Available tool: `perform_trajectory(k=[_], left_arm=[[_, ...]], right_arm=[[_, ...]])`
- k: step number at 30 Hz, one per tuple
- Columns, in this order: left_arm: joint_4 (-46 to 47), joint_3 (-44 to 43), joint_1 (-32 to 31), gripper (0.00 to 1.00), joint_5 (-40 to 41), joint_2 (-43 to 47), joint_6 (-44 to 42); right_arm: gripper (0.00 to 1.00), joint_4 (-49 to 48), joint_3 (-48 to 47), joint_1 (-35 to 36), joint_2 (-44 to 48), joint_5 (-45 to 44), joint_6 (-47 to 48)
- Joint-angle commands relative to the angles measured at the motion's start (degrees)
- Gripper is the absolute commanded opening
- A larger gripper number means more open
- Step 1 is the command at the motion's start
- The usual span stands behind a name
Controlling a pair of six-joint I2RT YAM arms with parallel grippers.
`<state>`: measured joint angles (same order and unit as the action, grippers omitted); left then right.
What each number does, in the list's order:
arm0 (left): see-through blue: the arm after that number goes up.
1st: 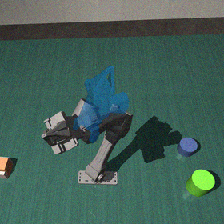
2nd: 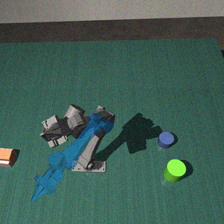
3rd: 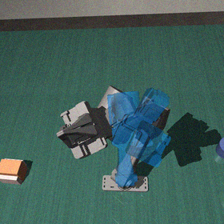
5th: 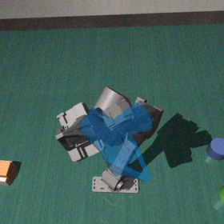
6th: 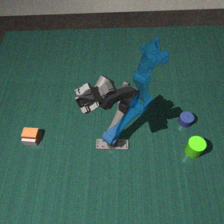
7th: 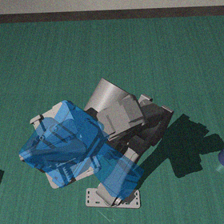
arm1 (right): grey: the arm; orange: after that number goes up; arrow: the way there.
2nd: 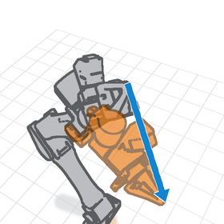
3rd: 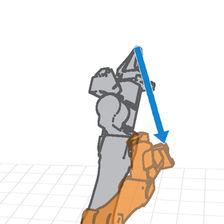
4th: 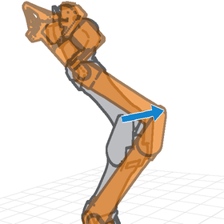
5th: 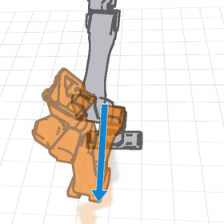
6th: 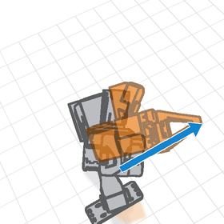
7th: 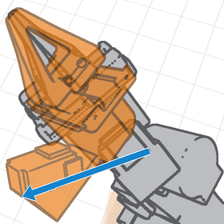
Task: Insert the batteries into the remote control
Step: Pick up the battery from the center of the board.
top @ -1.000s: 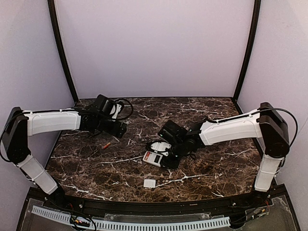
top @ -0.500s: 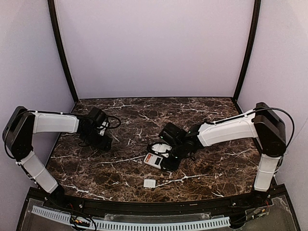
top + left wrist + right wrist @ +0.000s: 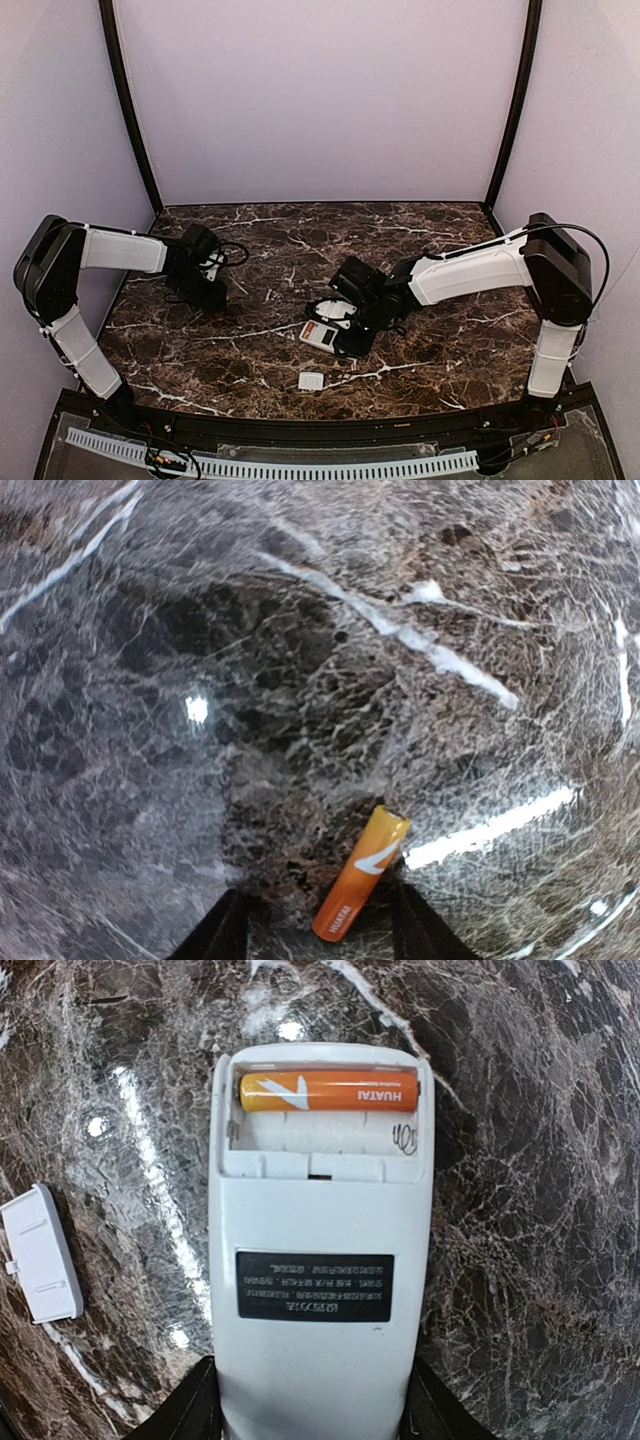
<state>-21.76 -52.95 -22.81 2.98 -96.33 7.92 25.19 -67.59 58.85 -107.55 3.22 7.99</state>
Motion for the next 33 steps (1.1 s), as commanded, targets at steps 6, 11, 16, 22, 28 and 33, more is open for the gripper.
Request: perform_trajectory(k=[6,11,16,22,28,33], left_arm=[[2.07,0.73,0.23,0.31,-6.51,-1.99,-2.57],[1.64,0.48,-0.42,0.17,-6.54,-2.82,-2.86],[0.23,0.18,-3.01,0.04,-4.68,-1.05,-2.21],[-0.39,-0.45,-6.57,0.0,-9.34,5.47,0.11],[2.82,-1.59,-13.93,0.0,-17.9,10.03,5.24],[8.22,-0.21,-19.18,0.0,-22.14,9.51,10.21]], right_arm=[[0.0,-2.16,0.51,-0.33,-1.27,1.03,-1.0],[0.0,-2.84,0.89,-0.71,-0.91,2.52,-1.52],[0.0,-2.89,0.95,-0.67,-1.0,2.31,-2.04],[0.0,-3.93,0.84,-0.74,-0.91,1.62,-3.94],[0.0,-5.43,1.12,-0.66,-0.85,0.17,-4.86],[0.0,-6.43,1.98,-0.49,0.24,-1.45,-4.7]])
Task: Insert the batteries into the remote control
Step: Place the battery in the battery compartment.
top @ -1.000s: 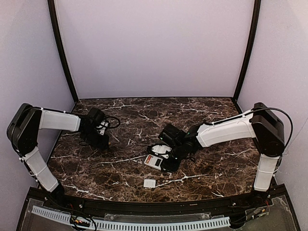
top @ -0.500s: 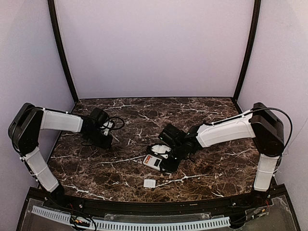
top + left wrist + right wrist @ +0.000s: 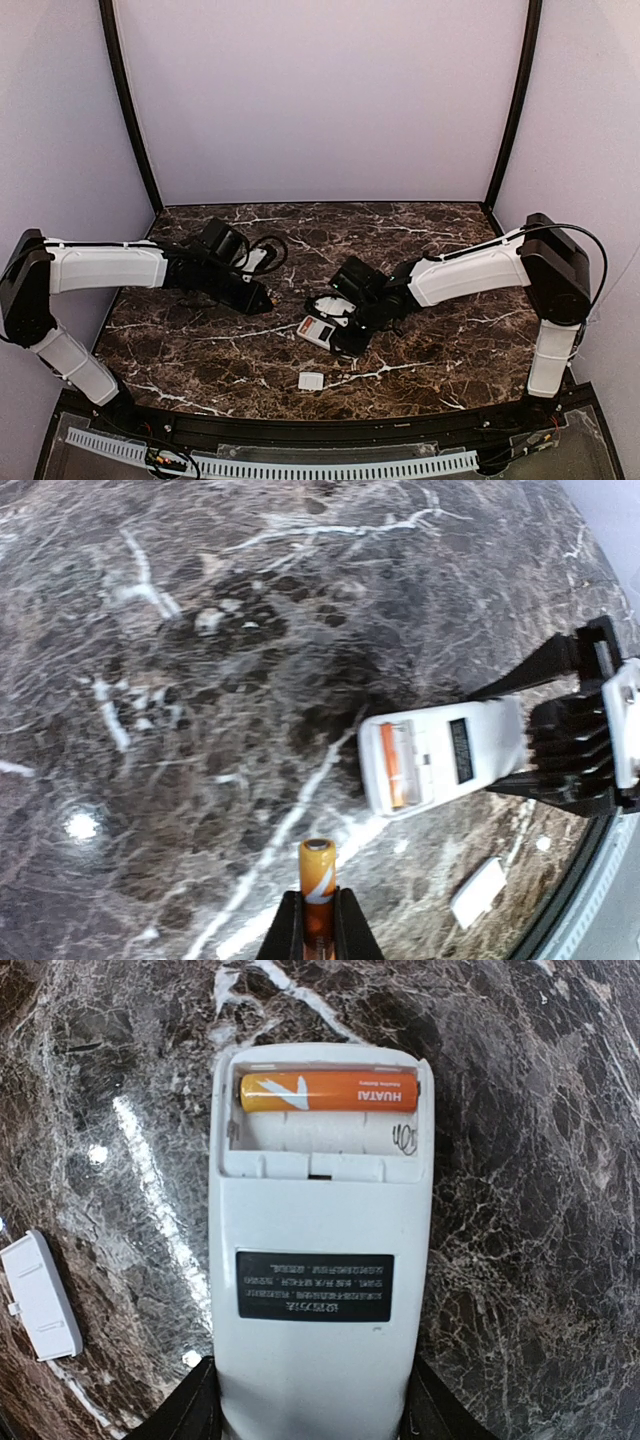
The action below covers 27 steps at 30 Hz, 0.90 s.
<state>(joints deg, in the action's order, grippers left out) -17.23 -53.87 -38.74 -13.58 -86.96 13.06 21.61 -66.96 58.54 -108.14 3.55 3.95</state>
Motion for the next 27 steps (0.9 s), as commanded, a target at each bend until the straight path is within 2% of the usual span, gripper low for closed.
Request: perform_trajectory(k=[1,8,27], left_arm=[[5.06,0.79,-3.79,0.0,-5.7,-0.53,5.55],[8.64,-1.76,-8.75,0.0,-6.39,-6.27,7.02],[11.39,-5.22,-9.14,0.0,-7.39,-15.17,7.79]], right_arm=[[0.0,-3.0,1.46,-0.23,0.86,-1.79,-0.61],[0.0,-2.89,1.52,0.04,0.8,-1.75,-0.78],[0.0,-2.62,2.27,0.12,1.94,-1.71,-0.68]])
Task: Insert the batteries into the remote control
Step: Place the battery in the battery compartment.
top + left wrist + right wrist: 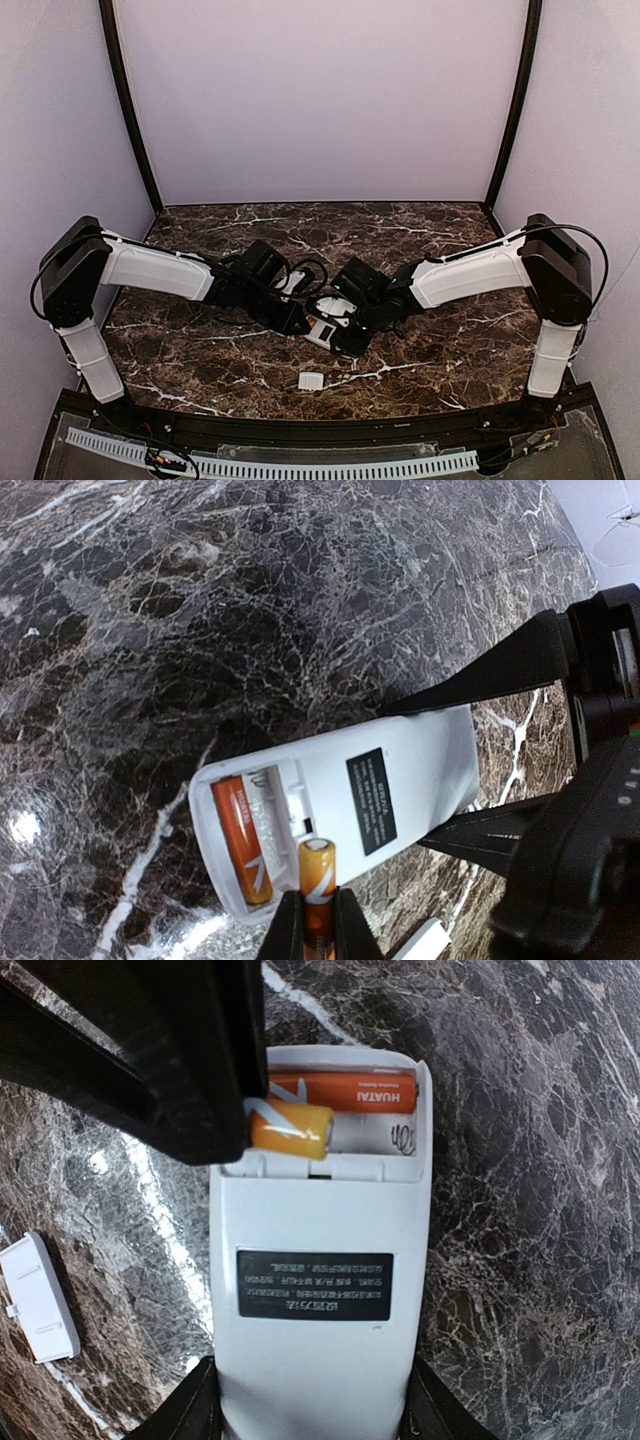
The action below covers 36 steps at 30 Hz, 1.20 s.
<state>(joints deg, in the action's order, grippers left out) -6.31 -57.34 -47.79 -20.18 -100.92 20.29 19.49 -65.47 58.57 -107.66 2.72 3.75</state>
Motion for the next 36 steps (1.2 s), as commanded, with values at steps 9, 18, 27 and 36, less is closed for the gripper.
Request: perform_trajectory(k=[9,18,27,36], left_arm=[[-1.84,-3.18,-0.1,0.01,1.64,-2.91,-0.23],[-3.06,-4.04,-0.09,0.07,1.66,-3.31,-0.67],[-3.34,-3.81,-0.11,0.14,1.35,-3.17,-0.87],[-3.21,-3.83,-0.09,0.23,1.4,-2.64,-0.74]], right_arm=[[0.0,-0.31,0.61,0.21,1.22,-0.83,-0.41],[0.0,0.0,0.52,0.16,1.13,-1.14,-0.24],[0.0,0.22,0.41,0.21,0.96,-1.23,-0.23],[0.0,0.25,0.42,0.23,0.96,-1.29,-0.14]])
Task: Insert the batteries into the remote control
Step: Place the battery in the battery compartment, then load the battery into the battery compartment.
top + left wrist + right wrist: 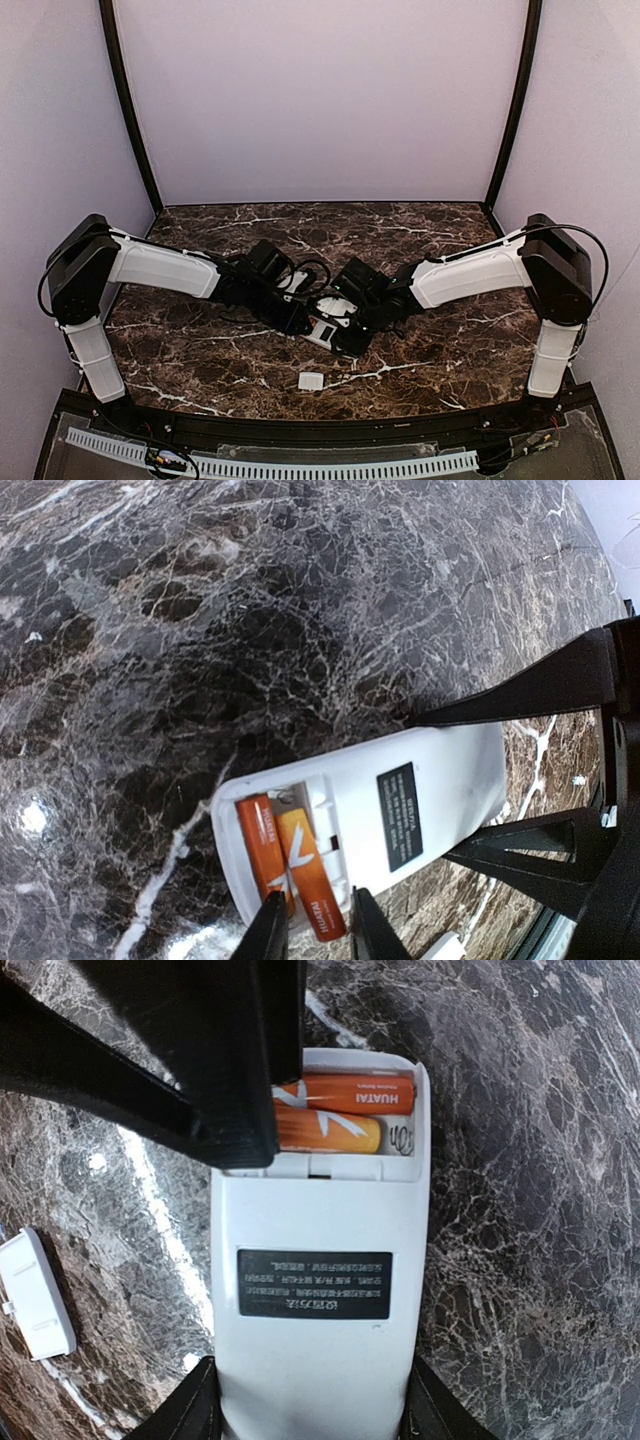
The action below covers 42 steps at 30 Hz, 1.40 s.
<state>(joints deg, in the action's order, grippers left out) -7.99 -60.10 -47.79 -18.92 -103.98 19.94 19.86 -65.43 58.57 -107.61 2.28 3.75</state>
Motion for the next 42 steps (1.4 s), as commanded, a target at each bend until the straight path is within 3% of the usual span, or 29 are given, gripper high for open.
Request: perform_trajectory(k=[1,5,14,17,22,24,27,33,42], left_arm=[[-1.47,-0.99,-0.1,0.23,0.21,0.66,-0.37],[-0.21,-0.19,-0.04,0.26,0.28,3.02,-0.58],[6.37,7.03,0.87,0.43,6.22,15.23,-5.89],[12.1,13.22,1.01,0.45,5.78,18.96,-12.47],[30.51,27.06,1.05,0.46,0.17,27.61,-26.78],[32.37,30.82,0.96,0.46,-2.78,28.73,-32.97],[32.16,32.46,0.94,0.42,-5.35,27.87,-39.03],[37.44,32.46,0.94,0.36,-11.21,21.48,-42.93],[32.34,26.46,0.94,0.31,-15.02,15.16,-50.39]], right_arm=[[0.0,-0.09,0.39,0.21,0.91,-0.87,-0.14],[0.0,-0.02,0.43,0.16,0.9,-0.75,-0.08],[0.0,0.72,0.22,0.23,1.07,0.6,1.22],[0.0,1.35,0.29,0.22,1.39,1.6,2.2],[0.0,2.9,0.21,0.2,1.9,4.17,4.28],[0.0,3.07,0.37,0.19,2.16,5.2,4.97],[0.0,3.34,0.55,0.21,2.37,7.19,5.74],[0.0,3.65,0.83,0.2,2.49,9.35,6.96],[0.0,4.72,0.26,0.21,2.28,8.87,8.11]])
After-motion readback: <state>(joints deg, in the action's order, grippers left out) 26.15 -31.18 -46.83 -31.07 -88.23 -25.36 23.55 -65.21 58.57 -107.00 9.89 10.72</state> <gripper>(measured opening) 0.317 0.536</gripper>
